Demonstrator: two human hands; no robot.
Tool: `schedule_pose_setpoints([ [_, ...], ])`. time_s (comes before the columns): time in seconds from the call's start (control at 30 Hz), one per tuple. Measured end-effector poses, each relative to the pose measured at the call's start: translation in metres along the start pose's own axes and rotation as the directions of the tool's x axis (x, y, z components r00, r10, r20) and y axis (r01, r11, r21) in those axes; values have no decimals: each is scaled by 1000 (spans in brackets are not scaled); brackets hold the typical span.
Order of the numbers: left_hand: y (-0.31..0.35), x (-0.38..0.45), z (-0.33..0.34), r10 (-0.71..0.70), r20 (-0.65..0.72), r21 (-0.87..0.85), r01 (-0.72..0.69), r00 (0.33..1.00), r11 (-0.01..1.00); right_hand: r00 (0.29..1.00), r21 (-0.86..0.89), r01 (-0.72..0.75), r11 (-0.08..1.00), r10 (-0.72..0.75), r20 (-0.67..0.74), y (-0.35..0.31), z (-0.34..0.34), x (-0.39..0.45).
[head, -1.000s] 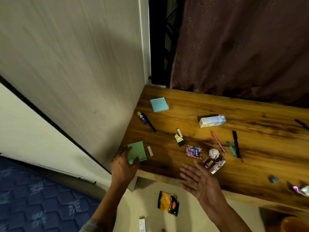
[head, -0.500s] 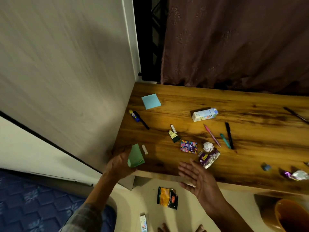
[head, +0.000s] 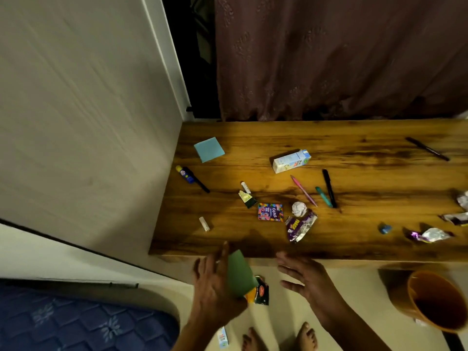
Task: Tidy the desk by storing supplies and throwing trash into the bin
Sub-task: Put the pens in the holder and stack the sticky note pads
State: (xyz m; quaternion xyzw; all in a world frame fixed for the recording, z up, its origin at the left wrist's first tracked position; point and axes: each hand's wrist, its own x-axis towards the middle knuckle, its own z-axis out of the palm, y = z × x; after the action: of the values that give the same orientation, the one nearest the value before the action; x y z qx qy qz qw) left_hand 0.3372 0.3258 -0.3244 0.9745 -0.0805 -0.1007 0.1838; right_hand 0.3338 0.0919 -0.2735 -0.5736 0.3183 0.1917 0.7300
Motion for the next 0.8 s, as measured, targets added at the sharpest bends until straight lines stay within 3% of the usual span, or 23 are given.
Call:
schedule_pose_setpoints([
  [0.2, 90, 0, 1, 170, 64, -25, -169, 983, 985, 989, -165, 25, 986, -49, -142, 13, -47, -14],
  [0.47, 194, 25, 13, 372, 165, -49, -369, 913, 928, 961, -18, 95, 995, -96, -260, 2, -143, -35],
  [0.63, 260, 47, 35, 430, 201, -55, -428, 880, 902, 963, 74, 127, 989, -105, -248, -16, -216, -34],
  [0.8, 338, 73, 66, 477, 202, -68, -473, 856, 878, 933, 87, 201, 976, -164, -321, -36, -303, -21],
])
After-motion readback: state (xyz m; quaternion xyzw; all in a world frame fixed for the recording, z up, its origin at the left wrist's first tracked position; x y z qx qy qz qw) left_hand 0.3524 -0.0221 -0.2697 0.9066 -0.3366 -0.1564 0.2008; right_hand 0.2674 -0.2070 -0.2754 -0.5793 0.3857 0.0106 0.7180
